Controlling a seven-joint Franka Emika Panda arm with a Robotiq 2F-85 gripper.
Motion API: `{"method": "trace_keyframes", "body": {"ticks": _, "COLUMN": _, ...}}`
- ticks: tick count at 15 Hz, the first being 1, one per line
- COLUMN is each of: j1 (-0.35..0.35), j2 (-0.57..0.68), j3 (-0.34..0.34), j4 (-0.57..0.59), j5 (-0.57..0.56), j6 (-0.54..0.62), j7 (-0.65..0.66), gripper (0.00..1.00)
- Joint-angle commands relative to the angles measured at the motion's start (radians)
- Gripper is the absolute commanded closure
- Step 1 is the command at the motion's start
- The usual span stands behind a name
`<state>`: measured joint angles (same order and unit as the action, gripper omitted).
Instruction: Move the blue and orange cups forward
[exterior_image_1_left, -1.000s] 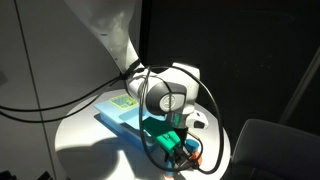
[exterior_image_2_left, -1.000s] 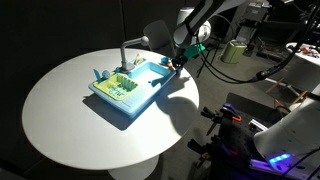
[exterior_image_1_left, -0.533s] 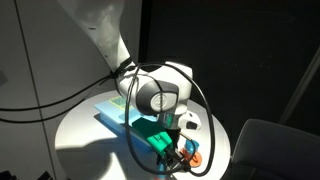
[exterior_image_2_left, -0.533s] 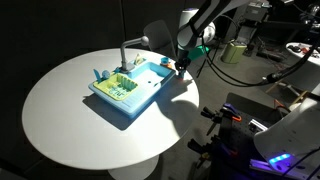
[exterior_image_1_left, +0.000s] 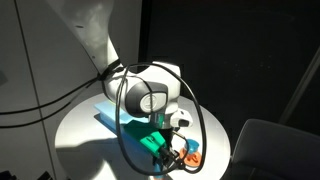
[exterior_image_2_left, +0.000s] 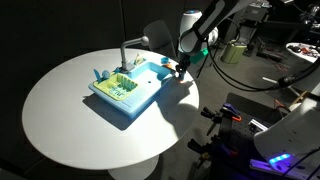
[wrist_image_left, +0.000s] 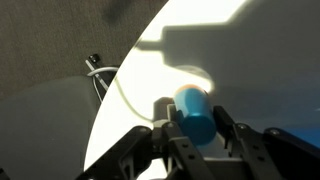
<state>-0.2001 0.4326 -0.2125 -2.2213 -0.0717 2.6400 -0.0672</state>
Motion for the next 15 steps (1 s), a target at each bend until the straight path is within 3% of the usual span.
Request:
{"method": "trace_keyframes", "body": {"ticks": 1, "j1": 0.012, "j2": -0.039, "j3": -0.014, "j4": -0.064, "j5": -0.034, "j6": 0.053, "j7": 0.018, "gripper": 0.85}}
{"method": "trace_keyframes", "body": {"ticks": 15, "j1": -0.003, "j2": -0.113, "j3": -0.005, "j4": -0.174, "j5": -0.002, "j6": 0.088, "j7": 0.010, "gripper": 0.85}}
